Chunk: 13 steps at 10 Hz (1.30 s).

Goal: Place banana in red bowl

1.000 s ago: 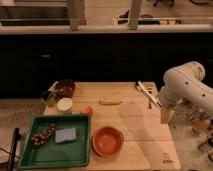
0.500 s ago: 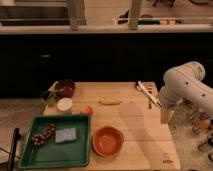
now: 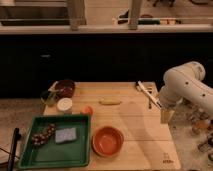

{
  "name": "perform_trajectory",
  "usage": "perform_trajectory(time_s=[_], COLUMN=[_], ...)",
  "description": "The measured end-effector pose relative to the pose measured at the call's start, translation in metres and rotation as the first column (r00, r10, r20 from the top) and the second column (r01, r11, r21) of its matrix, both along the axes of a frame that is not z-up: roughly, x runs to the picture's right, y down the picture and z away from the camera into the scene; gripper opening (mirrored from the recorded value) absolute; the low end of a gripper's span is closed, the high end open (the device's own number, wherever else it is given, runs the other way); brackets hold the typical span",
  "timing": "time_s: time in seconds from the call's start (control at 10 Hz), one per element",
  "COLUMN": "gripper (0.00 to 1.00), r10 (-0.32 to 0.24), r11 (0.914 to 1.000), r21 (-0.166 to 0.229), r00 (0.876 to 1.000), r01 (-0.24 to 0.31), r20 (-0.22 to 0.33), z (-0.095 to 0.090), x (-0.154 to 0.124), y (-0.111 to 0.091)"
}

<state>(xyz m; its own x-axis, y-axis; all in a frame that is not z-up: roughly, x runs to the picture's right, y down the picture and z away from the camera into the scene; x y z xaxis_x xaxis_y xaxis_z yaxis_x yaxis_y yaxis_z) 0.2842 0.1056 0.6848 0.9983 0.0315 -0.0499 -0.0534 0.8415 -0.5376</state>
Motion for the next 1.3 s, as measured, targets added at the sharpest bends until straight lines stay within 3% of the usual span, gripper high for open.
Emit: perform_trajectory(time_s=[0.2, 0.5, 1.3], gripper=[0.8, 0.8, 0.8], r10=[-0.002, -0.027, -0.079], r11=[1.0, 0.9991, 0.9941], r21=[0.008, 0.033, 0.081], r00=[1.0, 0.999, 0.993], r01=[0.002, 0.026, 0.072], r20=[0.004, 0.035, 0.091], z=[0.002, 0.027, 0.072], x=[0.0, -0.014, -0.048], y=[-0.002, -0.021, -0.043])
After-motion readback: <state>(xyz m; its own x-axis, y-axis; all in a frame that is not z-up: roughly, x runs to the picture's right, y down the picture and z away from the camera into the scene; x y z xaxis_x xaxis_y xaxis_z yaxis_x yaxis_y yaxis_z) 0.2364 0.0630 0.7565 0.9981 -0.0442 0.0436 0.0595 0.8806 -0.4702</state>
